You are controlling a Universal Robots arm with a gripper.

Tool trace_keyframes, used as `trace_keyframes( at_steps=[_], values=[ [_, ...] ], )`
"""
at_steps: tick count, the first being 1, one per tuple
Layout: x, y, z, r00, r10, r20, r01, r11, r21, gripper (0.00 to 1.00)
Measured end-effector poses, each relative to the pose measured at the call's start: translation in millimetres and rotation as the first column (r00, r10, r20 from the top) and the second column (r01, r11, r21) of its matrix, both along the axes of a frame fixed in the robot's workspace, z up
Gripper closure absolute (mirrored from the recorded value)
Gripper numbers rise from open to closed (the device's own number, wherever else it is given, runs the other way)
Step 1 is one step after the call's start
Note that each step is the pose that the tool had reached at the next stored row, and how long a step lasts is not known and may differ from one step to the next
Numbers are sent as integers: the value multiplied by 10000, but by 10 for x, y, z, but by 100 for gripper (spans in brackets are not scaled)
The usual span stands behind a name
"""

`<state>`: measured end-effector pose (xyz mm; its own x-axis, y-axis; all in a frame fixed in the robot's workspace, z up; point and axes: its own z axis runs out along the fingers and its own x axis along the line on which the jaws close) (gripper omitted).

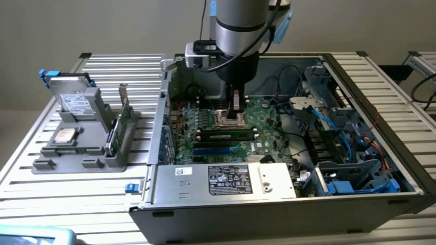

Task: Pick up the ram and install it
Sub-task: 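Press down the ram until it locks into place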

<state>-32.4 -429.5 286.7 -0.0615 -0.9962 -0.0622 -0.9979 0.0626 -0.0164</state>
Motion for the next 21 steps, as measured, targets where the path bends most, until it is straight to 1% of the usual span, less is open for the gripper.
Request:
trace_keyframes(
  at_steps=[1, 2, 3, 7, 14, 18, 21],
  values=[
    [0, 0, 0, 10000, 0, 0, 0, 10000, 0, 89],
    [1, 15, -3, 10000, 0, 0, 0, 10000, -39, 89],
    [7, 21, -16, 10000, 31, -5, -31, 10000, -83, 89],
    [83, 22, -90, 9999, 137, -10, -137, 9999, -78, 89],
    [186, 23, -200, 9982, 598, -20, -598, 9982, -78, 89],
    [240, 23, -272, 9958, 911, -44, -912, 9958, -77, 89],
    [258, 23, -325, 9923, 1235, -51, -1236, 9923, -77, 89]
  ],
)
